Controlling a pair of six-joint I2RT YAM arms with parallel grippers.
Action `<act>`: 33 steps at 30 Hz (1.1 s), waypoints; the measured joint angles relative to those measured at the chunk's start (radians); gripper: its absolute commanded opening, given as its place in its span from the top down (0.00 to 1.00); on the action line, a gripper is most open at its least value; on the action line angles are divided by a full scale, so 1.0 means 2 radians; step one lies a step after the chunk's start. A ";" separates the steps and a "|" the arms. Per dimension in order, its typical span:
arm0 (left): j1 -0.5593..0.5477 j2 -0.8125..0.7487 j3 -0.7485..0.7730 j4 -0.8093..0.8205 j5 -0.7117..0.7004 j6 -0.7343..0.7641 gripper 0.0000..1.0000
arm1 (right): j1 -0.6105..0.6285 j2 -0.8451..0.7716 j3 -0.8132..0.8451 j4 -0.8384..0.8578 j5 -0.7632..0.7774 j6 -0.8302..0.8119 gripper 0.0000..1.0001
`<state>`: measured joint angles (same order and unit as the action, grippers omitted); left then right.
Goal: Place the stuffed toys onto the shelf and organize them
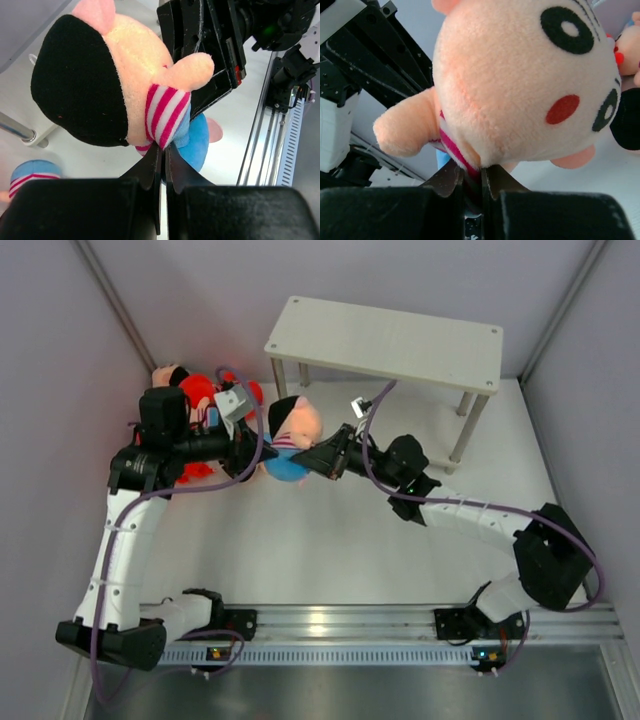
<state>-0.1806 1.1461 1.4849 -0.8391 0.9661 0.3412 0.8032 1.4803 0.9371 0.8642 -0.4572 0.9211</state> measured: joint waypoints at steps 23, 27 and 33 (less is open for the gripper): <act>-0.005 -0.004 -0.097 -0.010 -0.378 0.012 0.02 | -0.004 0.070 0.100 -0.608 0.567 -0.416 1.00; -0.005 -0.004 -0.099 -0.010 -0.387 0.014 0.02 | -0.047 0.096 0.142 -0.628 0.584 -0.450 1.00; -0.005 -0.005 -0.110 -0.010 -0.395 0.015 0.02 | -0.090 0.097 0.173 -0.627 0.589 -0.493 0.96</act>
<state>-0.1913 1.1366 1.2655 -0.8585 0.1768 0.3710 0.6231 1.6752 1.2827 -0.3889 0.7212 -0.0650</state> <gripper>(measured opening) 0.982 0.096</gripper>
